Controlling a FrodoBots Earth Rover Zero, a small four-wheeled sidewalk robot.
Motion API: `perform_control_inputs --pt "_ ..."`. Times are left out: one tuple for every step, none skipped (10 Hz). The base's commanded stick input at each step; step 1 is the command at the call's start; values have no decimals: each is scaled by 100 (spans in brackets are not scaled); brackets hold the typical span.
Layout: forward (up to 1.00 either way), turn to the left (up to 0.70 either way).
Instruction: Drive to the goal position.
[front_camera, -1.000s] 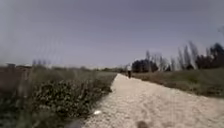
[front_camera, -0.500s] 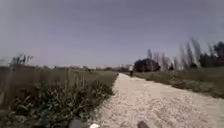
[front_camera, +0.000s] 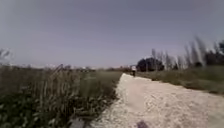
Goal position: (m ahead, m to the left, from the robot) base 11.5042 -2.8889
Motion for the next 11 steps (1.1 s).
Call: perform_control_inputs --pt "70 0" --pt "70 0" --pt "70 0" --pt "70 0" --pt "70 0" --pt "70 0" --pt "70 0" --pt "70 0" --pt "70 0" --pt "70 -2" --pt "70 -30"
